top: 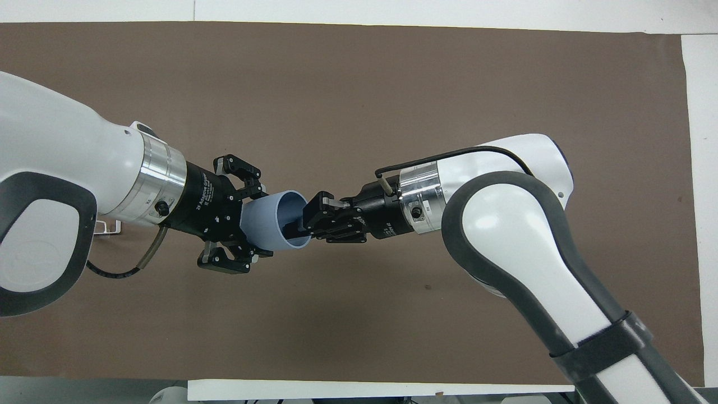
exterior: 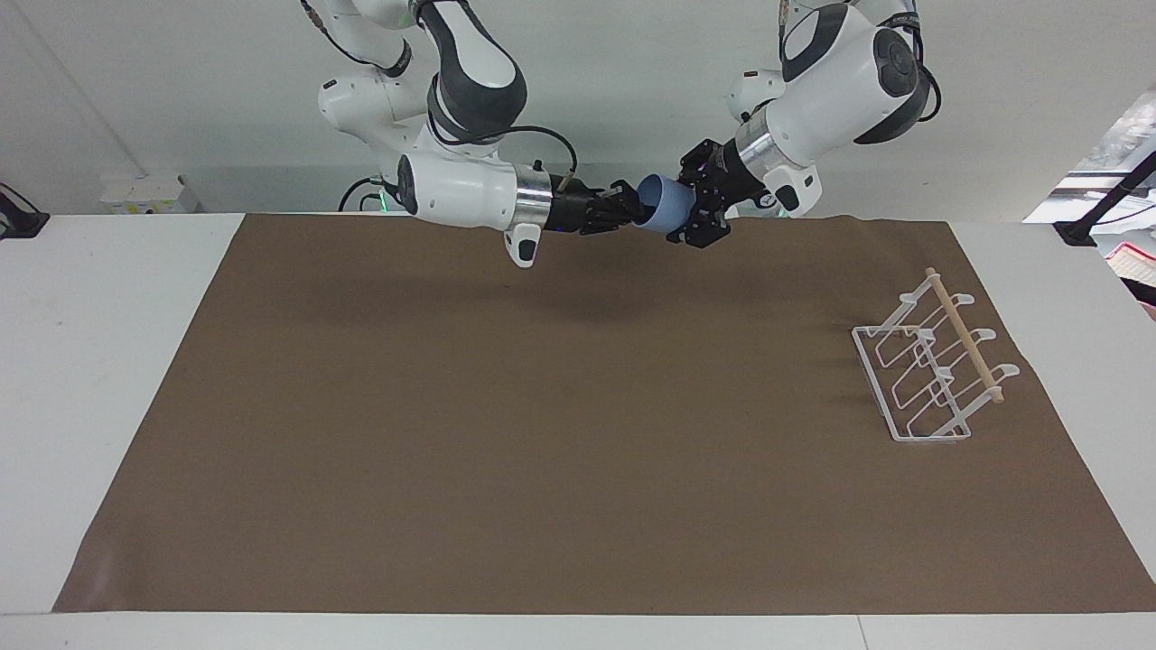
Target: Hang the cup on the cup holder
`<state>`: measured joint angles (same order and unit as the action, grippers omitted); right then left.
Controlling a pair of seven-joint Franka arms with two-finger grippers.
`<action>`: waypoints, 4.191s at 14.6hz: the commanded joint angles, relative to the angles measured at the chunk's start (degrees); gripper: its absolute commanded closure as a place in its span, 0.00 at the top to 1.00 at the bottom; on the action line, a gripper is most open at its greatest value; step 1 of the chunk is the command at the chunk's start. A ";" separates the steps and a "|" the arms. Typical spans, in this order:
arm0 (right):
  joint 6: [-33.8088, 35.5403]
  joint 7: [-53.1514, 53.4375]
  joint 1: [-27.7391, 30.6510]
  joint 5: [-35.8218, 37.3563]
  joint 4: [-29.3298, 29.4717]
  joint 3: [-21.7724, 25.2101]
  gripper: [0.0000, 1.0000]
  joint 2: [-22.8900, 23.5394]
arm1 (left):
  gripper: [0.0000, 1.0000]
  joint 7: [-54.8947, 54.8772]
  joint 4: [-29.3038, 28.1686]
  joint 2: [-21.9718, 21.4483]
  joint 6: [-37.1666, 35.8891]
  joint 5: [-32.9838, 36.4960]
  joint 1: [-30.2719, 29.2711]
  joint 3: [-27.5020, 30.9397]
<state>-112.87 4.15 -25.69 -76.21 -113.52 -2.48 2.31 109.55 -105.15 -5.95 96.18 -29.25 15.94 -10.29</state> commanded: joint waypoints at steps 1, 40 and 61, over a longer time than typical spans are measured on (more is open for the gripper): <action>0.55 1.04 4.40 5.34 -0.74 -0.07 0.99 -0.82 | 0.00 2.33 3.55 1.12 -2.75 14.95 -1.97 0.09; 35.53 -11.36 28.95 81.75 24.93 4.94 0.99 -4.33 | 1.00 9.76 9.09 24.70 -13.30 108.80 -4.34 -0.35; 35.53 -11.53 28.68 81.75 24.57 4.85 0.99 -4.77 | 1.00 -90.08 2.21 5.51 1.85 33.30 -17.44 -0.26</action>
<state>-77.74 -6.41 2.64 4.93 -88.19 2.69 -1.61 26.68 -103.75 0.58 100.84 5.16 -3.45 -10.85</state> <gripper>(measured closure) 0.004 0.000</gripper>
